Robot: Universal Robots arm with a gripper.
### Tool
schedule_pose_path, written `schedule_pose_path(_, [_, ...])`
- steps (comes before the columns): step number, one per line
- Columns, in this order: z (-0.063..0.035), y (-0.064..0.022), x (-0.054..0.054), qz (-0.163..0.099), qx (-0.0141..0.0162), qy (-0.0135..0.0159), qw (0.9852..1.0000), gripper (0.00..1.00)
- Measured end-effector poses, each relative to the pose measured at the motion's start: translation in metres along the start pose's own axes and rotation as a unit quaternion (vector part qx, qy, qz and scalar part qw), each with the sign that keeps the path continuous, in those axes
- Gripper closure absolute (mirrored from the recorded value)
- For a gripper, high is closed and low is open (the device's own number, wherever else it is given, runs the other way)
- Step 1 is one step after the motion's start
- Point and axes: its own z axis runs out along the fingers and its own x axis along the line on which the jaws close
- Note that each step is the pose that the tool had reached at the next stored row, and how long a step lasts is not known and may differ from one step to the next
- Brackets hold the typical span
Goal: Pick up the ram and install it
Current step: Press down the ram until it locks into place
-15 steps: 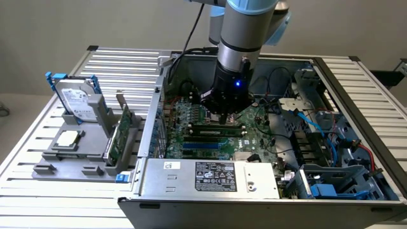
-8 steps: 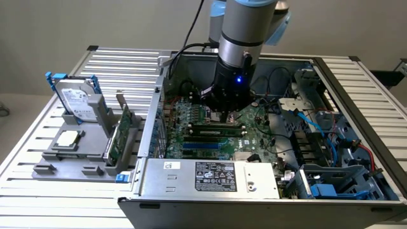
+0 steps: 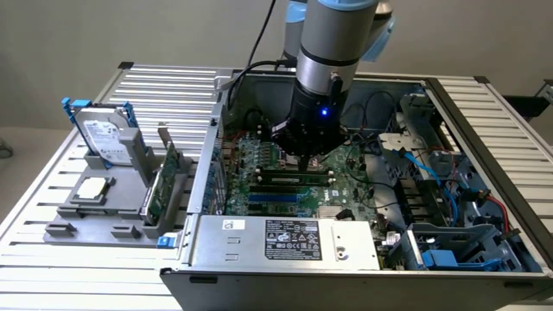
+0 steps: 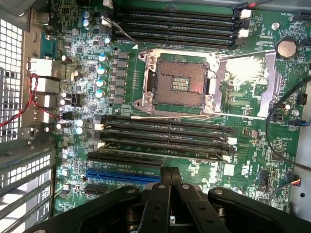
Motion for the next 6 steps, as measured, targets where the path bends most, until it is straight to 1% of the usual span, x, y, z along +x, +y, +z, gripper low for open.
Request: schedule_pose_path(6, [0.0000,0.0000,0.0000,0.000,0.0000,0.0000,1.0000,0.89])
